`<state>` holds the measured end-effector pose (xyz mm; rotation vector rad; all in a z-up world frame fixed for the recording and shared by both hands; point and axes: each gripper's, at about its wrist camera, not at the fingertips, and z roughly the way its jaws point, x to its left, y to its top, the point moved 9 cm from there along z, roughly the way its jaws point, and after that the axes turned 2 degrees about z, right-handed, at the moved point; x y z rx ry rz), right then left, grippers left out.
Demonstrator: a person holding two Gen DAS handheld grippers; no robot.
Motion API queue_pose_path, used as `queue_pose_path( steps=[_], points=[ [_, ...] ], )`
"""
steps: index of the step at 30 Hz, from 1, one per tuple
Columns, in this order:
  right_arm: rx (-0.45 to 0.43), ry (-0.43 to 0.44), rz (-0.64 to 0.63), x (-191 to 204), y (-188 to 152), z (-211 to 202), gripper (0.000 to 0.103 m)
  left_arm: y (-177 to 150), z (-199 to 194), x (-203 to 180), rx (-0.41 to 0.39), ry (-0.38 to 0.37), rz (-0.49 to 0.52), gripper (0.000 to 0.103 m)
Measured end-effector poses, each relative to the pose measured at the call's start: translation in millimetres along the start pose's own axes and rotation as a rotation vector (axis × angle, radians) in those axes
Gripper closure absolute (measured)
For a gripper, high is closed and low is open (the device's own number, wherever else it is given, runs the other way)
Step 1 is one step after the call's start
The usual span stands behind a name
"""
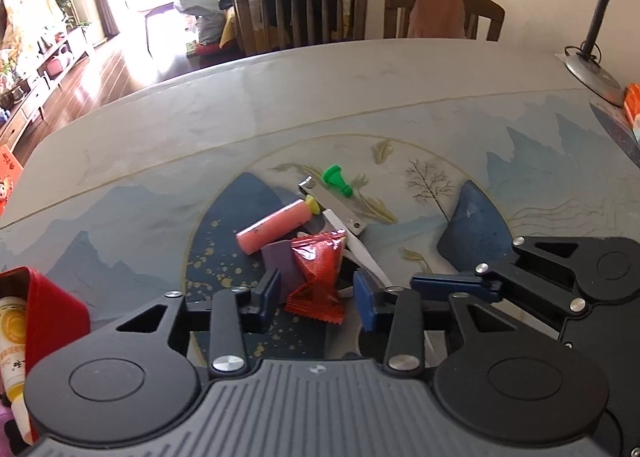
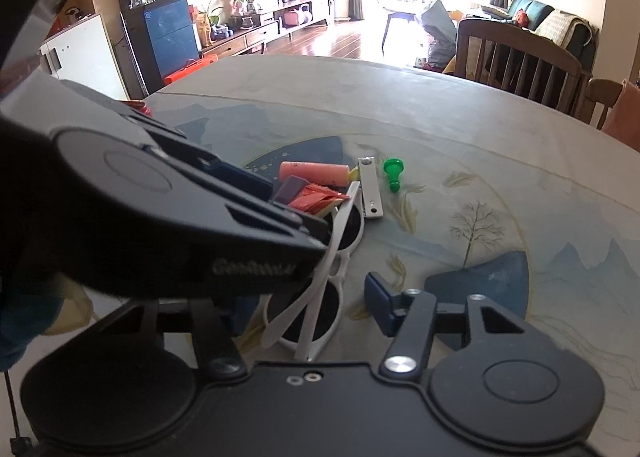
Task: Organize rigid objects
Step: 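Grasp the red snack packet with the left tool while the right tool grasps the white sunglasses, then carry the red snack packet with the left tool while the right tool carries the sunglasses to the tin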
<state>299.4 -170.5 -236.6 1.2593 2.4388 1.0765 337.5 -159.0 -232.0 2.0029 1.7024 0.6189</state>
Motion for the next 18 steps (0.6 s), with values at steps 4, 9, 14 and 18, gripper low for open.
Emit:
queue_pose_path(
  steps=[4,9,14,18],
  points=[
    [-0.005,-0.014,-0.016,-0.4,1.0,-0.8,0.056,-0.5,3.8,-3.5,0.002,0.000,0.012,0.070],
    [-0.010,-0.022,-0.006,-4.7,1.9,-2.9,0.063,1.0,5.0,-4.9,0.006,-0.006,0.009,0.077],
    [-0.010,-0.032,0.013,-9.6,0.8,-6.5,0.081,1.5,0.9,-5.4,0.003,-0.005,0.008,0.079],
    [-0.004,-0.029,0.040,-14.7,-1.0,-9.5,0.085,-0.6,-4.3,-4.0,0.008,-0.013,-0.013,0.079]
  ],
)
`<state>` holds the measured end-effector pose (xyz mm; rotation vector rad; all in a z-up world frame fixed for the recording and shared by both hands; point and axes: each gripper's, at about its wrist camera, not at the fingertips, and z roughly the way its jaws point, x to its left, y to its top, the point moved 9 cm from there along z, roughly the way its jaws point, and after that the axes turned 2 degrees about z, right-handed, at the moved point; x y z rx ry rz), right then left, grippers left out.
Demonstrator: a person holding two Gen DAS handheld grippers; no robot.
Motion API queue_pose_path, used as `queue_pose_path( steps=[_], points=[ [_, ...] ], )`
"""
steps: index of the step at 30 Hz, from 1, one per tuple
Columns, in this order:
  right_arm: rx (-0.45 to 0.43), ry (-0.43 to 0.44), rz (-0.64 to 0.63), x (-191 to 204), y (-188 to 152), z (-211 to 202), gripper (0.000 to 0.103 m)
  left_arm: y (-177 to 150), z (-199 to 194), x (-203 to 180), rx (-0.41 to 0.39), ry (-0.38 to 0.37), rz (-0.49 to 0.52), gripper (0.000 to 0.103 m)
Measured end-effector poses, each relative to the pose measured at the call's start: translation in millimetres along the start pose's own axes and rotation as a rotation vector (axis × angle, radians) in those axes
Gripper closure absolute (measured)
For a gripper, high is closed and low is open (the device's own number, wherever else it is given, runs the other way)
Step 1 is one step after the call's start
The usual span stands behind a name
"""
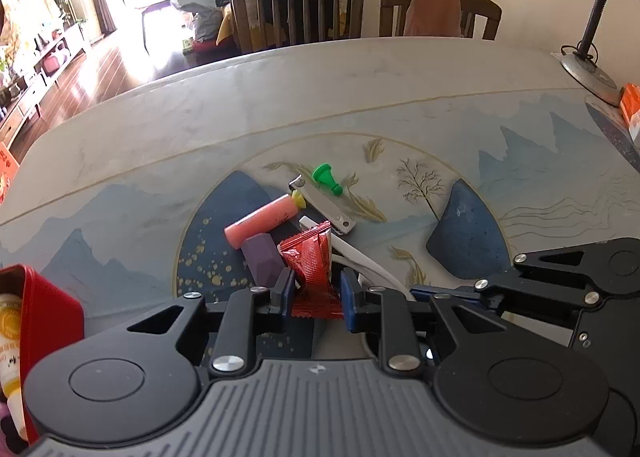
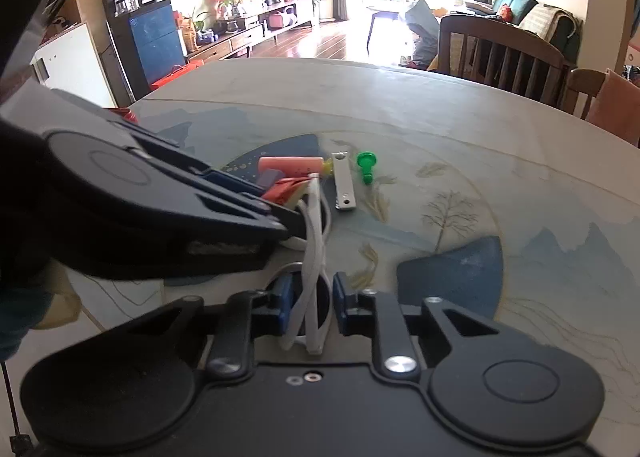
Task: Organize rigid objects
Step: 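Carry the red snack packet with the left tool while the right tool carries the sunglasses to the tin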
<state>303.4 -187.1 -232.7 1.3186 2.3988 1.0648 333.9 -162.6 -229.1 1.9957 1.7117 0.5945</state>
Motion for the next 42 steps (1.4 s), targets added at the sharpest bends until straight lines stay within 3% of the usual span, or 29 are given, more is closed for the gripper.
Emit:
queue_pose_path(
  steps=[4,15,16,19,26,30,33,34,35,36,42],
  points=[
    [-0.003,0.004,0.028,-3.8,-2.9,-6.6,0.094,-5.3,-6.5,3.1,0.006,0.001,-0.020,0.081],
    [0.000,0.002,0.118,-7.8,-9.2,-32.6,0.094,-31.6,-36.3,14.7,0.017,-0.022,-0.102,0.082],
    [-0.002,0.004,0.120,-6.7,-8.9,-35.6,0.094,-33.7,-39.7,15.9,0.019,-0.022,-0.108,0.088],
    [-0.012,0.014,0.118,0.1,-7.0,-48.5,0.094,-39.6,-49.0,20.2,0.025,-0.031,-0.131,0.089],
    [-0.021,-0.004,0.137,7.4,-14.3,-66.9,0.094,-50.3,-60.8,26.1,0.014,-0.064,-0.109,0.089],
    [-0.028,-0.007,0.173,8.0,-22.6,-78.8,0.094,-54.7,-66.5,19.2,0.002,-0.083,-0.037,0.088],
    [-0.032,-0.016,0.195,8.5,-29.2,-85.8,0.094,-59.0,-64.3,11.5,0.011,-0.105,-0.008,0.073],
    [-0.035,-0.020,0.204,8.1,-31.4,-87.9,0.094,-60.0,-62.5,9.2,0.011,-0.106,0.000,0.058],
    [-0.035,-0.023,0.211,7.4,-33.3,-89.4,0.094,-61.0,-61.1,7.3,0.008,-0.104,0.007,0.037],
    [-0.036,-0.027,0.216,7.2,-35.3,-90.9,0.094,-61.5,-59.2,5.2,0.000,-0.100,0.018,0.031],
    [-0.032,-0.059,0.241,3.8,-47.0,-98.1,0.094,-64.4,-40.0,-2.8,0.022,-0.092,0.052,0.030]
  ],
)
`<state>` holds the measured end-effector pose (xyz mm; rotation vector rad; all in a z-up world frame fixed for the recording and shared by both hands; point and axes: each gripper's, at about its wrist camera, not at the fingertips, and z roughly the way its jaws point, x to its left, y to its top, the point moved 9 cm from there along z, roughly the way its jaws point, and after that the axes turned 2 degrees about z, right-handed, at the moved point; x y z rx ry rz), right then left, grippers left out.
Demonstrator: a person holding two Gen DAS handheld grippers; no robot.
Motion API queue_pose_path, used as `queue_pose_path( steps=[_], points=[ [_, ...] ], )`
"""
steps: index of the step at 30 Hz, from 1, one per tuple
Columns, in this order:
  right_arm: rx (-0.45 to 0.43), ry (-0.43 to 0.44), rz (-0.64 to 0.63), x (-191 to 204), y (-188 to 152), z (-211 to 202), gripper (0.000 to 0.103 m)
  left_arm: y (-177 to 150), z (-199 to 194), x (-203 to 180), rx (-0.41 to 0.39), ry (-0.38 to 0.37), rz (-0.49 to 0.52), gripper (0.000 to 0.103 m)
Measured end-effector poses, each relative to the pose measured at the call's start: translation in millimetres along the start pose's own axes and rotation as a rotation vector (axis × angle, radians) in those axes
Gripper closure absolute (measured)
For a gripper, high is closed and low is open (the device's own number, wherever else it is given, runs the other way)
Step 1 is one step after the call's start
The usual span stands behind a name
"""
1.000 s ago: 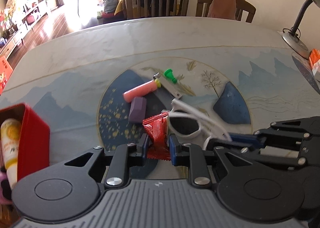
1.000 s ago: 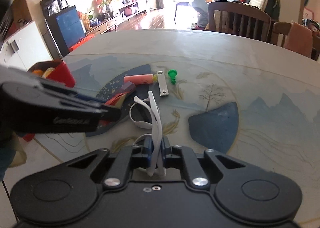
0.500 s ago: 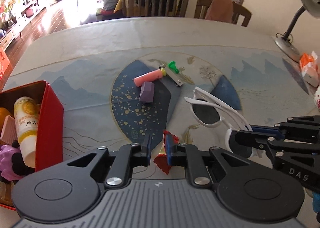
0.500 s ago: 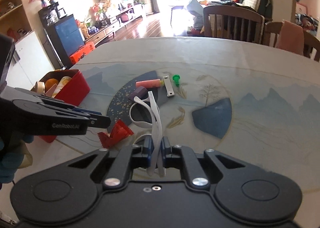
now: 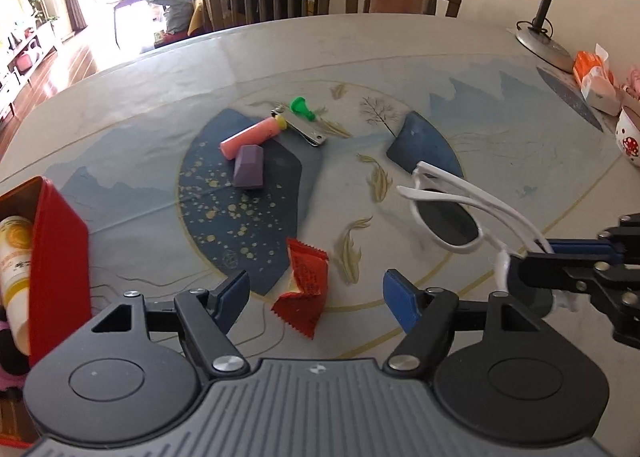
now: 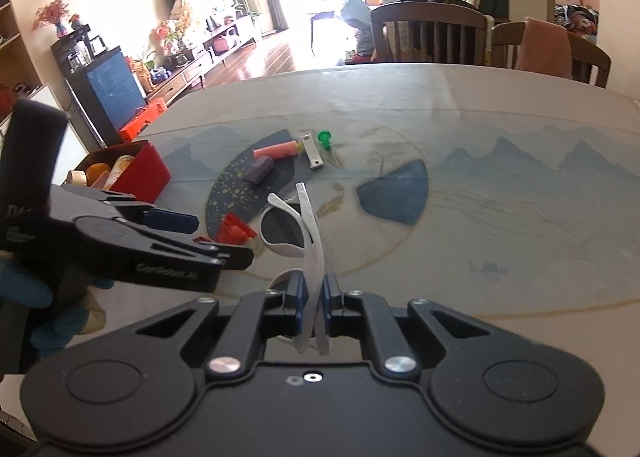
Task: Organize rigid objects
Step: 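Carry the red snack packet with the left tool while the right tool carries the sunglasses to the tin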
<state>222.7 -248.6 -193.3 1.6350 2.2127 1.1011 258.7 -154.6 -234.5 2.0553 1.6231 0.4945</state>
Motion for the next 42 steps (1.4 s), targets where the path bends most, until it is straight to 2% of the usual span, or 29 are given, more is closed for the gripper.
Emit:
queue_pose_path(
  steps=[1,3,5,6,8,12,18,24,33,42],
  points=[
    [0.000,-0.005,0.005,-0.8,-1.7,-1.0,0.094,-0.1,3.3,-0.2,0.005,0.012,0.005,0.030],
    [0.000,-0.009,0.013,-2.7,-4.3,-2.4,0.094,-1.0,6.7,0.3,0.010,0.018,0.000,0.039],
    [-0.001,-0.014,0.014,-2.8,-6.4,-3.9,0.094,-3.1,10.5,2.2,0.024,0.022,-0.014,0.054],
    [-0.001,-0.015,0.015,-2.8,-7.1,-4.8,0.094,-3.7,10.4,2.8,0.019,0.030,-0.013,0.056],
    [-0.003,-0.019,0.017,-2.8,-8.5,-5.8,0.094,-3.6,10.2,2.1,0.015,0.037,-0.007,0.068],
    [-0.004,-0.027,0.019,-2.8,-9.1,-7.9,0.094,-3.6,8.8,0.3,0.011,0.043,-0.004,0.081],
    [-0.013,-0.040,0.021,-0.2,-5.6,-11.7,0.094,-1.4,-3.1,2.2,-0.013,0.030,-0.037,0.081],
    [-0.043,-0.036,0.020,13.4,6.0,-17.6,0.094,2.9,-34.3,14.5,-0.046,0.009,-0.102,0.081],
    [-0.085,0.006,-0.014,60.9,29.2,-19.5,0.094,1.2,-87.8,53.7,-0.101,0.013,-0.167,0.081],
    [-0.105,0.061,-0.062,123.5,49.9,-8.0,0.094,-17.4,-127.6,111.0,-0.132,0.054,-0.230,0.081]
  ],
)
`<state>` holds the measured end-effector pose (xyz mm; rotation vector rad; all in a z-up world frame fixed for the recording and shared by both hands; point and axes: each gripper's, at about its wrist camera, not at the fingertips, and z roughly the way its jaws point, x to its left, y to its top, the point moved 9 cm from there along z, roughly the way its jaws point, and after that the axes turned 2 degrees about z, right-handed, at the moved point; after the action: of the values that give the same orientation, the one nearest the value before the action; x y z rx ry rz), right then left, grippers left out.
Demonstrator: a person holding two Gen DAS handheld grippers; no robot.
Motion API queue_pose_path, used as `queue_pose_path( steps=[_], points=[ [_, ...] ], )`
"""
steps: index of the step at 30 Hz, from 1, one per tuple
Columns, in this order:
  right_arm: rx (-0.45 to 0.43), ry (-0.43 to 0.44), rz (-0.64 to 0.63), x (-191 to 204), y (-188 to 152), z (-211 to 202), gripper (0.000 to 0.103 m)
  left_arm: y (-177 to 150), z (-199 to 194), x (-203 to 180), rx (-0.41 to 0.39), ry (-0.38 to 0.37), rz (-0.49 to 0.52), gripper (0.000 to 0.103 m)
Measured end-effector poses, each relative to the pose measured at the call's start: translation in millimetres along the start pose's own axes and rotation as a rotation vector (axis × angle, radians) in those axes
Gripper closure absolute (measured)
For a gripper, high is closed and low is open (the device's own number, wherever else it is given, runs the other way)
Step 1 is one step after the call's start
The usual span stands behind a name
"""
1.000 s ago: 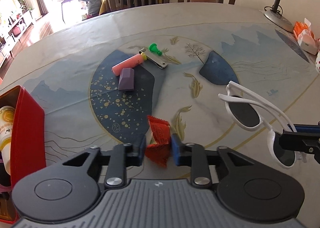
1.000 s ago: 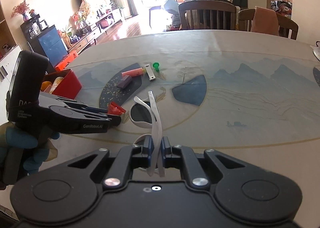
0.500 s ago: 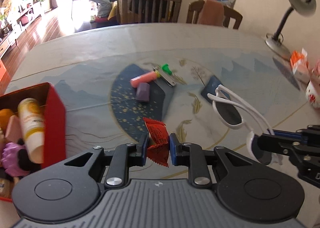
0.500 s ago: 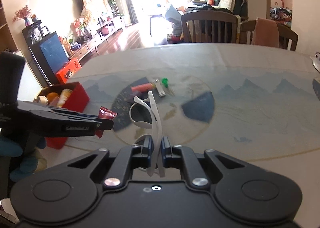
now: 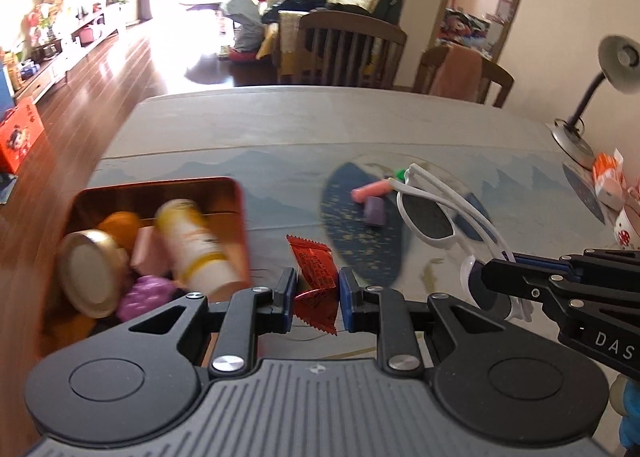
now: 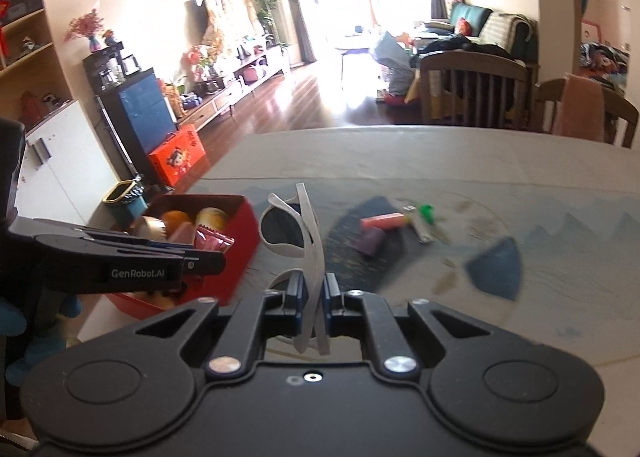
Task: Organize rigid objects
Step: 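Carry the red snack packet with the left tool while the right tool carries the sunglasses to the tin, then lower the snack packet and sunglasses into the tin and open both tools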
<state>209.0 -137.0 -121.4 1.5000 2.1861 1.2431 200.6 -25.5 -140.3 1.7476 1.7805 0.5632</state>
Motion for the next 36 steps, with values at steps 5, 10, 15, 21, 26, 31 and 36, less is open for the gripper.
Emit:
queue_pose_path(
  steps=[5,10,15,21,26,31,36],
  points=[
    [0.000,0.024,-0.021,33.3,8.5,13.3,0.094,-2.6,-14.9,36.1,-0.010,0.024,-0.031,0.081],
    [0.005,0.044,-0.034,61.2,16.5,27.1,0.094,-5.7,-24.2,66.7,-0.015,0.041,-0.057,0.081],
    [0.020,0.052,-0.024,83.4,21.9,46.0,0.094,-10.6,-25.0,94.1,0.001,0.052,-0.080,0.081],
    [0.046,0.049,-0.028,106.9,30.4,73.8,0.094,-19.4,-18.9,124.9,0.033,0.066,-0.105,0.081],
    [0.071,0.039,-0.056,125.5,31.1,97.8,0.094,-26.5,-10.1,143.2,0.064,0.076,-0.113,0.081],
    [0.116,0.033,-0.038,131.0,29.1,123.6,0.094,-32.0,0.0,157.8,0.098,0.081,-0.121,0.081],
    [0.144,0.023,-0.035,138.5,26.7,141.3,0.094,-35.2,8.7,162.5,0.117,0.081,-0.113,0.081]
  ],
)
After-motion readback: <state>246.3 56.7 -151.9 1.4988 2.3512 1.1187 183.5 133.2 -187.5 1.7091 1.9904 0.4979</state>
